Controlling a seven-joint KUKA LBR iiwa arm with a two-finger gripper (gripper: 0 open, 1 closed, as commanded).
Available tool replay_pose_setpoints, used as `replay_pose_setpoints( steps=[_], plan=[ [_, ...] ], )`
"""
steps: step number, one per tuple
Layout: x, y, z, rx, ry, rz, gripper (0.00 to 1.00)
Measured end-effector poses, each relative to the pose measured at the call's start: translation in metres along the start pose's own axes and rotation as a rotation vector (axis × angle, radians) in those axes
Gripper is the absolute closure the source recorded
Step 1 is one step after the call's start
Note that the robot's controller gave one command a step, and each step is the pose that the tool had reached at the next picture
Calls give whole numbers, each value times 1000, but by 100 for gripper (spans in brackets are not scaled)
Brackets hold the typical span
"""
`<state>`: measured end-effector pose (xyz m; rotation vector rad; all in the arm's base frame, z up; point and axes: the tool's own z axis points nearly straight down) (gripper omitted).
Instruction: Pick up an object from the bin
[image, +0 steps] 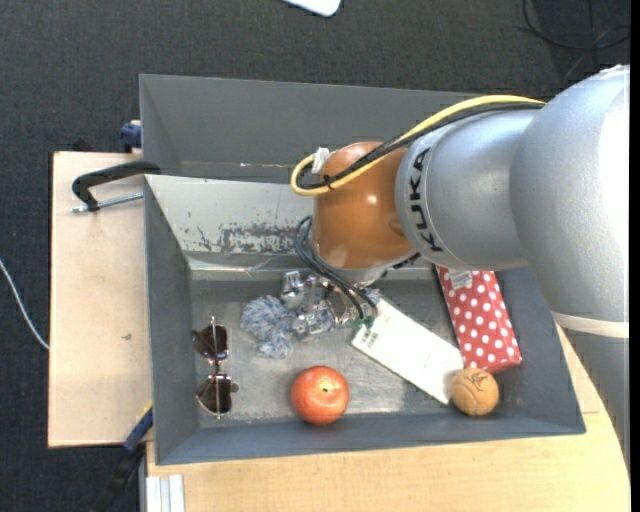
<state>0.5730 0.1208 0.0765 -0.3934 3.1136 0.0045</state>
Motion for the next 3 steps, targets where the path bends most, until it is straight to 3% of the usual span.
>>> replay_pose_setpoints(
  steps=[2,3],
  plan=[
    [2,0,-27,0,7,1,100],
    [0,0,-44,1,-2,0,100]
  ],
)
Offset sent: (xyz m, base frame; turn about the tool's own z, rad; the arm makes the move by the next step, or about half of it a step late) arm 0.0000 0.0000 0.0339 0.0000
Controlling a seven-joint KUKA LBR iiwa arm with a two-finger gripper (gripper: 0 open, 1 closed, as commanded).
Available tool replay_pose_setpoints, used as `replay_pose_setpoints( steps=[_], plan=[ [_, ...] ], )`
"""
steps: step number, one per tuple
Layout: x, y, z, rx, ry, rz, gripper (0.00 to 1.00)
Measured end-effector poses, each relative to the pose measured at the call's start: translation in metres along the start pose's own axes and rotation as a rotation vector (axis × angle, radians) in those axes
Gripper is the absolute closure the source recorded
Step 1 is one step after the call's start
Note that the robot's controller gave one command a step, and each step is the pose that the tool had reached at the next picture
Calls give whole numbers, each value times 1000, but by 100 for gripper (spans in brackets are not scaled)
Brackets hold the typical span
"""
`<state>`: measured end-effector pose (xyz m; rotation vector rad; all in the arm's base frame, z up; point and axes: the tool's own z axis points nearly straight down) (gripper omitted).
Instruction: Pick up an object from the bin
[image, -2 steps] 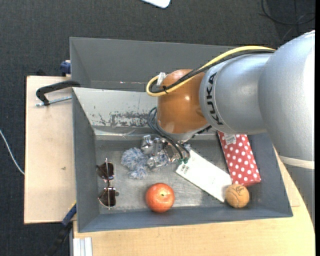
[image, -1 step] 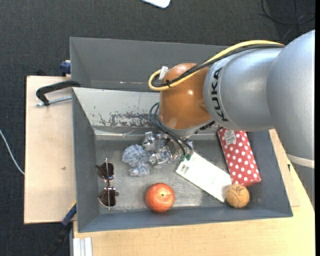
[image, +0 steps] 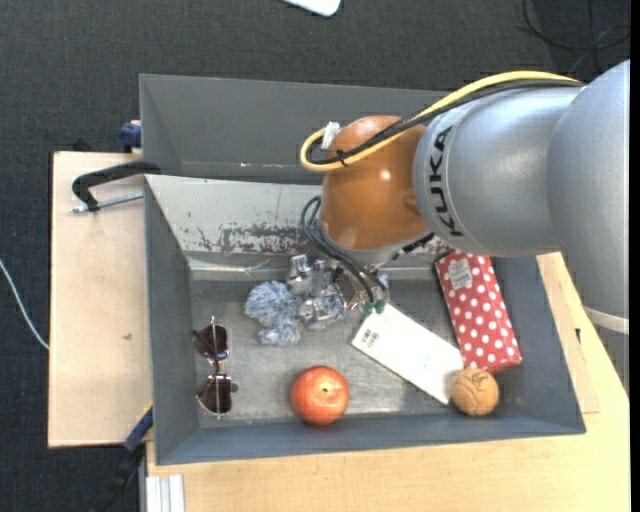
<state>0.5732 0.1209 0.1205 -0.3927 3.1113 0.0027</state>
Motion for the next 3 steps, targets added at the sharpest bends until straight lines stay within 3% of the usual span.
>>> replay_pose_setpoints(
  steps=[3],
  plan=[
    [0,0,-29,0,4,0,100]
  ],
)
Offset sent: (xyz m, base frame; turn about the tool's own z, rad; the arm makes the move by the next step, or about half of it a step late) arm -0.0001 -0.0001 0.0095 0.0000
